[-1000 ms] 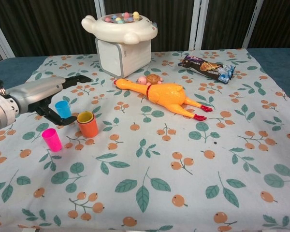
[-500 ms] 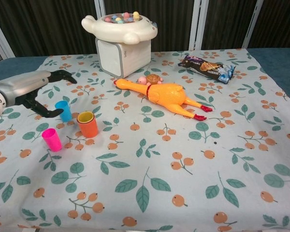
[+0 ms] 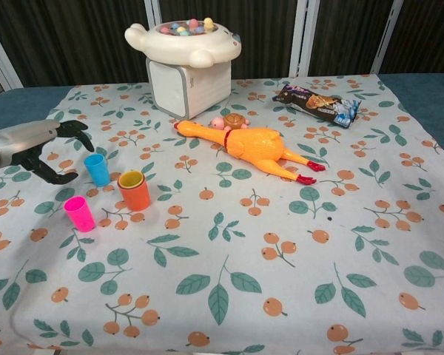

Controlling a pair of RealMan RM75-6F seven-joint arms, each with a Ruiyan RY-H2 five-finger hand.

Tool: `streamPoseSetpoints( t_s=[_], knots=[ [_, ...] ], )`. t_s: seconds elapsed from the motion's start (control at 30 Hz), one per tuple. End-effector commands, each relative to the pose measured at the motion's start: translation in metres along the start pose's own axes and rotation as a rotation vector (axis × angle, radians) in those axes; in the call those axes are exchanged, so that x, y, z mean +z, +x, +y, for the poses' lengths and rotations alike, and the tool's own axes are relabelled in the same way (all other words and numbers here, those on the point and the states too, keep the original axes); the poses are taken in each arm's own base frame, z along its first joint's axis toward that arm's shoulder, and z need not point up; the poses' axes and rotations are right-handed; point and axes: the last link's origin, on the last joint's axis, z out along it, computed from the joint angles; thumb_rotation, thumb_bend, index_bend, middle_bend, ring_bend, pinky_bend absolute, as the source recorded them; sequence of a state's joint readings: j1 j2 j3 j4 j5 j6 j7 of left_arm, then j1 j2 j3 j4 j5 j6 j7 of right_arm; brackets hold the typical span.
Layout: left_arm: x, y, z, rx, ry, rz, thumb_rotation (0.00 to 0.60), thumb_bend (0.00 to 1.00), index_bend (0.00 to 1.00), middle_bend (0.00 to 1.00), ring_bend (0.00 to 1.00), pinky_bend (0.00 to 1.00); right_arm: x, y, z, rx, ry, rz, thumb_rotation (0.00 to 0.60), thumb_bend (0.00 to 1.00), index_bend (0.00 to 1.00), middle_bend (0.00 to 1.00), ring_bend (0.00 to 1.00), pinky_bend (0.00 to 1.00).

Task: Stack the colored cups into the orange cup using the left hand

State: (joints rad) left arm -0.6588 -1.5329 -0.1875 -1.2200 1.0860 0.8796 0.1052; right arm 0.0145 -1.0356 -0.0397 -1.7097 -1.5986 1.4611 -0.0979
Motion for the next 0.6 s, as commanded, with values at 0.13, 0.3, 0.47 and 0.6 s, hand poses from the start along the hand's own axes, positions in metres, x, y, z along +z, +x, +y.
streamPoseSetpoints(
  t_s=[0.13,0.3,0.47,0.6],
  knots=[
    [0.003,-0.002,0.003,-0.013,-0.012,-0.008,0.6,0.36,0.3,0.0,0.0,0.06,0.0,0.0,0.0,0.0,-0.003,0.003,0.6,0.21,0.0,0.0,0.0,0.0],
    [0.006,-0.003,0.009,-0.029,-0.028,-0.009,0.6,0.36,0.3,0.0,0.0,0.06,0.001,-0.001,0.0,-0.004,-0.004,-0.003,0.6,0.21,0.0,0.0,0.0,0.0],
    [0.01,-0.005,0.015,-0.036,-0.041,-0.014,0.6,0.36,0.31,0.0,0.0,0.06,0.001,-0.001,0.0,-0.005,-0.007,-0.001,0.6,0.21,0.0,0.0,0.0,0.0],
    [0.011,-0.008,0.017,-0.036,-0.039,-0.017,0.6,0.36,0.34,0.0,0.0,0.06,0.001,-0.001,0.0,-0.006,-0.008,-0.002,0.6,0.21,0.0,0.0,0.0,0.0]
  ],
)
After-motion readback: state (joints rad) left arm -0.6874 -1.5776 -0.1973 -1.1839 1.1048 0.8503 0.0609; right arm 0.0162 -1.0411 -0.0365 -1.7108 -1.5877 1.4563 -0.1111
